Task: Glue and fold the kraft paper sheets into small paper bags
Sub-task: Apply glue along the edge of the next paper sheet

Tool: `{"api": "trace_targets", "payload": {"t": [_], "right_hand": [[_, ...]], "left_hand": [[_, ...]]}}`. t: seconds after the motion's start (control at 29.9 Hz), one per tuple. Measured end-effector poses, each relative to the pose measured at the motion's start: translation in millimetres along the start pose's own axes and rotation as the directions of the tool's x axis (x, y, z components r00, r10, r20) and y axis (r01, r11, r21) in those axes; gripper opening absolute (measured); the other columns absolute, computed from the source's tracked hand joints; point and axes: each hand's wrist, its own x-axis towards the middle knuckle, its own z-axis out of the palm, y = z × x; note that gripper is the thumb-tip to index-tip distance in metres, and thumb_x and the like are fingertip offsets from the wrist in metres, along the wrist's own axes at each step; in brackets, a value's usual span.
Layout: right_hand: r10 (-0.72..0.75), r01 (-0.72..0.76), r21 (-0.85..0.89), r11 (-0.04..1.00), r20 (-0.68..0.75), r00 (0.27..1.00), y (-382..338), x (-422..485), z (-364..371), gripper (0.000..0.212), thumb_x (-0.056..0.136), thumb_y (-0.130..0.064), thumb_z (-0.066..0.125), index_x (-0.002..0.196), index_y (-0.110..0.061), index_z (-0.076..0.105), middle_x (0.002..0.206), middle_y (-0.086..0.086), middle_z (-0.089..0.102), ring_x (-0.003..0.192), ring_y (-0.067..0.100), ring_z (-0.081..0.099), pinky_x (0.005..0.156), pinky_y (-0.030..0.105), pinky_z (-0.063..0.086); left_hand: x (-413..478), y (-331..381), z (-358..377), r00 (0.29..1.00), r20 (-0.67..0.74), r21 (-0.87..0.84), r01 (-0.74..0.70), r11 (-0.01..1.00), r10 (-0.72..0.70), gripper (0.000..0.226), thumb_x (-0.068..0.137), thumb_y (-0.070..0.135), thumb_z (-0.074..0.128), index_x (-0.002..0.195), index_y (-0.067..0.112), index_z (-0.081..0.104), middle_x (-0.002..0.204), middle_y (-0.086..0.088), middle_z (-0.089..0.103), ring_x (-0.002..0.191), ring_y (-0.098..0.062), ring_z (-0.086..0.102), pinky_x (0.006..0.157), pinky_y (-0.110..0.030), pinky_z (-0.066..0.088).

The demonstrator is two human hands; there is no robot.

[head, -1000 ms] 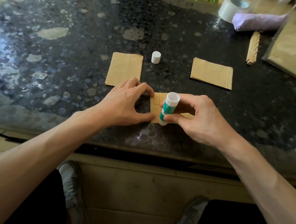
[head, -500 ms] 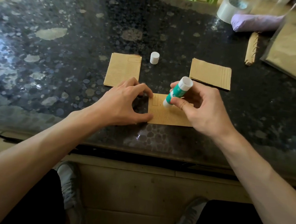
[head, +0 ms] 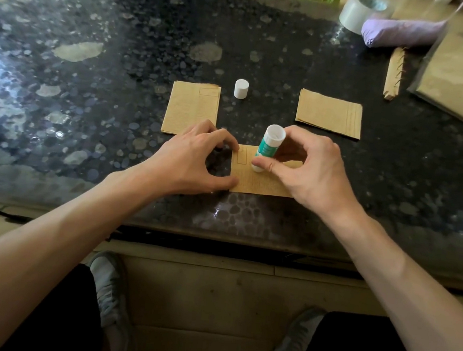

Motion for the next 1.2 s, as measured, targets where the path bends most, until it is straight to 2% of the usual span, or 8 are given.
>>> {"api": "trace_targets", "payload": {"t": [0.1,0.23,0.4,0.57,0.84,0.97,1.1,1.2], "right_hand": [[0.027,-0.027,-0.004,1.000,0.048,0.998,1.3,1.2,-3.2,0.039,0.082,-0.047,0.083,0.115,-0.031,0.070,0.106,-0.020,0.069,0.100,-0.003,0.063,0.089,0.021,0.051],[0.022,-0.025,0.021,0.999,0.124,0.992,2.4,1.9,-7.5,0.038,0.085,-0.039,0.083,0.120,-0.029,0.073,0.115,-0.017,0.072,0.109,0.003,0.065,0.099,0.027,0.053],[0.017,-0.023,0.038,0.999,0.165,0.986,1.1,-1.0,-7.3,0.038,0.086,-0.035,0.082,0.122,-0.032,0.072,0.118,-0.019,0.070,0.112,0.002,0.064,0.102,0.026,0.051],[0.008,-0.021,0.070,0.997,0.179,0.984,-0.7,-5.8,-8.4,0.035,0.086,-0.033,0.083,0.119,-0.033,0.072,0.113,-0.019,0.072,0.108,-0.001,0.066,0.100,0.027,0.054],[-0.004,-0.018,0.098,0.995,0.221,0.975,-3.8,-11.2,-11.9,0.034,0.085,-0.030,0.084,0.117,-0.032,0.073,0.111,-0.018,0.073,0.107,-0.001,0.067,0.099,0.029,0.056],[-0.020,-0.008,0.115,0.993,0.246,0.969,-2.5,-13.5,-14.0,0.030,0.085,-0.029,0.084,0.113,-0.031,0.074,0.108,-0.020,0.073,0.107,-0.002,0.067,0.098,0.025,0.055],[-0.027,-0.005,0.116,0.993,0.270,0.962,-1.0,-15.1,-14.4,0.030,0.085,-0.027,0.084,0.113,-0.032,0.074,0.106,-0.025,0.072,0.108,-0.006,0.065,0.093,0.013,0.051],[-0.030,-0.001,0.115,0.993,0.273,0.962,-1.0,-15.7,-15.2,0.031,0.085,-0.028,0.084,0.114,-0.033,0.074,0.107,-0.026,0.071,0.108,-0.007,0.065,0.092,0.009,0.049]], "left_hand": [[0.1,0.0,-0.3,1.000,0.005,0.003,0.006,1.000,-0.006,0.065,0.072,0.064,0.069,0.128,0.038,0.054,0.120,0.009,0.046,0.115,-0.007,0.047,0.088,-0.029,0.041],[0.7,0.1,-0.2,1.000,0.008,0.000,0.012,1.000,-0.012,0.064,0.072,0.063,0.071,0.128,0.038,0.054,0.122,0.008,0.046,0.115,-0.008,0.047,0.089,-0.030,0.043],[0.5,-0.4,0.3,1.000,0.004,0.004,0.006,1.000,-0.006,0.062,0.074,0.062,0.073,0.128,0.038,0.054,0.120,0.008,0.047,0.115,-0.010,0.048,0.090,-0.032,0.045],[0.0,0.5,-0.9,1.000,0.015,-0.001,0.010,1.000,-0.010,0.066,0.069,0.067,0.067,0.127,0.038,0.054,0.120,0.008,0.047,0.116,-0.011,0.048,0.096,-0.037,0.049],[0.1,1.2,-1.3,1.000,0.017,0.001,0.013,1.000,-0.013,0.065,0.071,0.065,0.070,0.128,0.038,0.054,0.121,0.008,0.047,0.116,-0.011,0.049,0.097,-0.039,0.050],[-0.1,1.7,-2.1,1.000,0.019,-0.005,0.013,1.000,-0.013,0.065,0.071,0.065,0.069,0.128,0.038,0.054,0.121,0.008,0.047,0.115,-0.010,0.048,0.097,-0.040,0.051],[-0.2,1.0,-1.3,1.000,0.013,-0.005,0.016,1.000,-0.016,0.064,0.071,0.065,0.071,0.127,0.038,0.055,0.120,0.009,0.047,0.114,-0.009,0.049,0.098,-0.042,0.051],[-0.6,1.0,-1.0,1.000,0.009,-0.012,0.015,1.000,-0.015,0.065,0.069,0.067,0.069,0.126,0.039,0.055,0.118,0.009,0.047,0.114,-0.010,0.050,0.097,-0.043,0.051]]}}
